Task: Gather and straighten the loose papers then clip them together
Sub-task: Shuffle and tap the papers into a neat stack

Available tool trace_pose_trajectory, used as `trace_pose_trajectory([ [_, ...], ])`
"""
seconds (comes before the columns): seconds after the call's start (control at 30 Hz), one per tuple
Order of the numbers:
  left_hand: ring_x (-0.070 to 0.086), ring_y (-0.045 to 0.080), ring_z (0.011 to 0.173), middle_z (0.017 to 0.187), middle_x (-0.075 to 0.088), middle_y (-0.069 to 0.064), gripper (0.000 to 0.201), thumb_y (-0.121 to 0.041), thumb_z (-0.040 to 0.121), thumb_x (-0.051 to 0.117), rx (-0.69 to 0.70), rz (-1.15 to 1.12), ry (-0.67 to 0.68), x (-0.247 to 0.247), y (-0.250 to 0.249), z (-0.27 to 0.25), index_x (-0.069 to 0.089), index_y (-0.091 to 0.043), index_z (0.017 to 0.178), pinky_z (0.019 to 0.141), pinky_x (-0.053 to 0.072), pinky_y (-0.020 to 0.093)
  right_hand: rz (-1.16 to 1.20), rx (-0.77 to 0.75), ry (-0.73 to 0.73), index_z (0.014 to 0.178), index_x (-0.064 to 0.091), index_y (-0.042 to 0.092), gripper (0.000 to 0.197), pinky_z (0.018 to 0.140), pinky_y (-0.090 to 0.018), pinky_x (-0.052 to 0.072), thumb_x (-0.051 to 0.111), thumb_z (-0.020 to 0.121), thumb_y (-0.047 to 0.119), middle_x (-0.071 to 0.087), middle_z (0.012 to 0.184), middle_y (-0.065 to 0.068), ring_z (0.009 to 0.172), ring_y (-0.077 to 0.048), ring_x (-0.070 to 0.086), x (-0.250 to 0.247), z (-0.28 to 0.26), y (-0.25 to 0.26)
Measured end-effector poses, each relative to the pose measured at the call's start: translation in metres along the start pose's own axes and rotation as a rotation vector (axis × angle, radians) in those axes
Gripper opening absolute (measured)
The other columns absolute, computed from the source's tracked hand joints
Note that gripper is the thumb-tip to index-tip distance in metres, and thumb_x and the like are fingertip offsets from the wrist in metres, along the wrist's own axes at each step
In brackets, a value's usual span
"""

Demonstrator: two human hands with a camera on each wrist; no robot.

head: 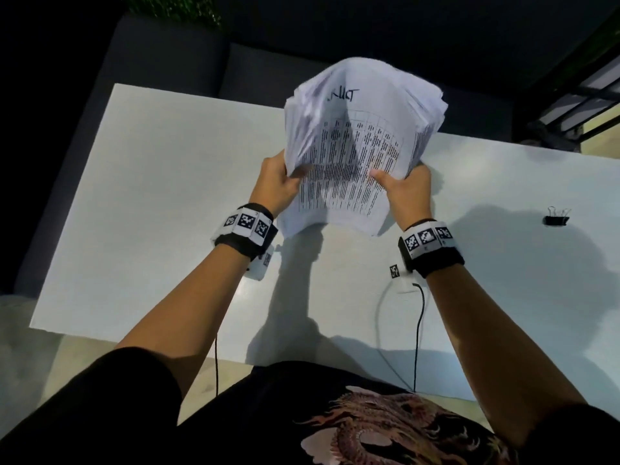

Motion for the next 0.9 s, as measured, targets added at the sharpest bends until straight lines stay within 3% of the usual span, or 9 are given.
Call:
trace_pose_trajectory([
  [0.1,0.064,0.001,0.084,0.109,0.065,0.011,0.034,-0.001,0.087,0.065,-0.065,-0.164,0.026,-0.006,0.008,0.005,0.057,0.008,0.119,0.073,0.055,0.014,-0.035,0.049,0.143,0.099,0.06,0.024,0.029,0.069,-0.016,0.053,0.076,0.078,0.011,0.067,0.093,0.01,0.082,0.0,0.066,-0.006,0.003,-0.018],
  [0.2,0.059,0.022,0.083,0.095,0.059,0.012,0.027,-0.005,0.085,0.069,-0.149,-0.249,-0.045,-0.009,0.032,-0.001,0.059,0.004,0.109,0.076,0.056,0.035,-0.117,0.241,0.274,0.115,0.053,0.018,0.043,0.078,-0.029,0.053,0.075,0.079,0.016,0.065,0.108,0.002,0.096,-0.017,0.064,-0.005,-0.017,-0.073],
  [0.3,0.051,0.019,0.069,0.073,0.049,0.005,0.019,-0.006,0.085,0.069,-0.289,-0.376,-0.175,-0.004,0.061,-0.018,0.052,-0.002,0.092,0.063,0.048,0.032,0.159,0.473,0.215,0.122,0.049,0.019,0.047,0.08,-0.04,0.056,0.073,0.082,0.021,0.062,0.12,-0.001,0.101,-0.018,0.062,-0.003,-0.049,-0.114],
  [0.4,0.049,0.014,0.063,0.067,0.045,-0.001,0.019,-0.005,0.087,0.067,-0.392,-0.494,-0.306,0.008,0.073,-0.039,0.054,0.001,0.099,0.06,0.047,0.029,0.547,0.666,0.187,0.113,0.059,0.017,0.023,0.092,-0.051,0.049,0.062,0.09,0.019,0.066,0.111,-0.008,0.102,-0.028,0.061,0.015,-0.076,-0.132],
  [0.5,0.054,0.017,0.077,0.077,0.052,0.0,0.027,-0.002,0.088,0.064,-0.563,-0.724,-0.361,0.036,0.092,-0.063,0.052,0.002,0.112,0.078,0.05,0.034,0.575,0.641,0.125,0.126,0.057,0.008,0.04,0.097,-0.055,0.046,0.065,0.088,0.019,0.066,0.121,-0.012,0.111,-0.03,0.062,0.022,-0.083,-0.127],
  [0.6,0.065,0.019,0.086,0.078,0.068,0.0,0.009,0.002,0.089,0.062,-0.627,-0.842,-0.28,0.048,0.106,-0.077,0.065,-0.006,0.092,0.083,0.053,0.034,0.494,0.481,0.055,0.116,0.063,0.011,0.033,0.093,-0.049,0.052,0.068,0.084,0.004,0.068,0.118,-0.011,0.107,-0.026,0.066,0.005,-0.066,-0.113],
  [0.73,0.073,0.012,0.075,0.077,0.076,0.0,0.033,0.015,0.084,0.053,-0.609,-0.903,-0.251,0.005,0.125,-0.079,0.057,0.01,0.117,0.063,0.057,0.021,0.344,0.314,0.165,0.121,0.059,0.002,0.038,0.088,-0.032,0.055,0.062,0.084,-0.007,0.068,0.116,-0.006,0.102,-0.013,0.068,-0.023,-0.052,-0.09],
  [0.8,0.072,0.022,0.09,0.096,0.076,0.007,0.046,0.019,0.079,0.055,-0.503,-0.899,-0.126,-0.018,0.119,-0.071,0.057,0.001,0.122,0.074,0.059,0.03,0.28,0.258,0.161,0.122,0.057,-0.002,0.039,0.081,-0.021,0.056,0.061,0.084,-0.01,0.068,0.113,-0.003,0.095,-0.008,0.07,-0.038,-0.043,-0.085],
  [0.9,0.068,0.033,0.101,0.113,0.07,0.016,0.042,0.008,0.081,0.057,-0.505,-0.759,0.124,-0.022,0.121,-0.058,0.057,0.0,0.123,0.086,0.057,0.042,0.194,0.232,0.211,0.121,0.06,0.001,0.042,0.083,-0.027,0.057,0.065,0.081,-0.009,0.069,0.113,-0.005,0.101,-0.02,0.069,-0.046,-0.026,-0.087],
])
Point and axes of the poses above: each hand's wrist, its own z-axis towards the middle knuckle, its own x-axis out of the palm, y = z × x, the point moved 9 cm from there along z, towards the middle knuckle
